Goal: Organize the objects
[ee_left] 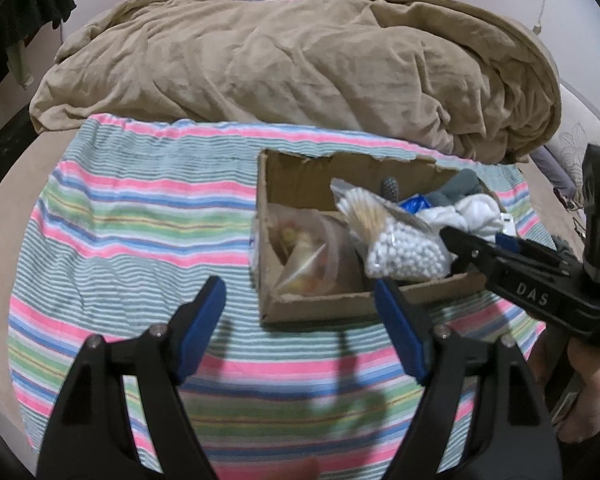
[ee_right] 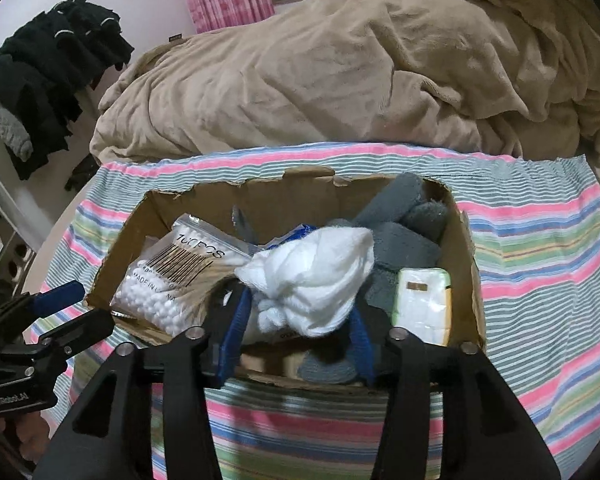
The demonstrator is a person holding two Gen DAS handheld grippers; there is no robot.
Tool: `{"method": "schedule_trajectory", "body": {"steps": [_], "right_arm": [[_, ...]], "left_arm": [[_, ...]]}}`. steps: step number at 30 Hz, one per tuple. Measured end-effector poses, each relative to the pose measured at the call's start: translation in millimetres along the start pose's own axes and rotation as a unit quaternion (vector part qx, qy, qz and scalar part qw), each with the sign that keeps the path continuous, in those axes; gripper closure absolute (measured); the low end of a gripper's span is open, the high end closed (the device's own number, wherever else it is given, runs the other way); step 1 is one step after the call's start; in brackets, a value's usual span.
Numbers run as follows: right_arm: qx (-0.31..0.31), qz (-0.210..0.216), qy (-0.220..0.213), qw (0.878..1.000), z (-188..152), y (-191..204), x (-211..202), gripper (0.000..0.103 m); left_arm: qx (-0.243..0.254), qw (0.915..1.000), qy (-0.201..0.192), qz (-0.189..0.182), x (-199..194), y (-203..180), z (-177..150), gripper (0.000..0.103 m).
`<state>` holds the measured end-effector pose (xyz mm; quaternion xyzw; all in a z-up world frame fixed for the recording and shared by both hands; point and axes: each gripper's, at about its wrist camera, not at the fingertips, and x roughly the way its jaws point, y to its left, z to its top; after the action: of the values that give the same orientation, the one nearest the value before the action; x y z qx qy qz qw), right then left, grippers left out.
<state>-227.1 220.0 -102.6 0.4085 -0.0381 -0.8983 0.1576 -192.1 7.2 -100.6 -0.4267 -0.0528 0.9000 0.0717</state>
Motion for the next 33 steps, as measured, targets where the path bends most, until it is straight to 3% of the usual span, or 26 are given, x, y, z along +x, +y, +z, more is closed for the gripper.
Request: {"method": "schedule_trajectory", "body": {"steps": [3, 5, 10, 33], "right_arm": [[-0.002, -0.006, 0.0, 1.0, -0.2, 2.2, -1.1, 0.038], [-0.003, -0.005, -0.001, 1.0, -0.2, 3.5, -2.8, 0.034], [-0.004, -0.014, -0.009, 1.0, -2.4, 7.9, -19.1, 0.027], [-0.018, -0.042, -0.052, 0.998, -55.3, 30.1, -141.7, 0.027]], "left_arm": [[-0.003, 1.0, -0.007, 0.001, -9.6, -0.1, -1.5, 0.024], [-0.006, 0.9999, -0.012, 0.002, -17.9, 0.9, -3.3, 0.016], [-0.001, 0.9998, -0.017, 0.005, -35.6, -4.2, -9.5, 0.01], [-0.011, 0.9993, -0.035, 0.012, -119.4, -26.8, -65.0, 0.008]]}}
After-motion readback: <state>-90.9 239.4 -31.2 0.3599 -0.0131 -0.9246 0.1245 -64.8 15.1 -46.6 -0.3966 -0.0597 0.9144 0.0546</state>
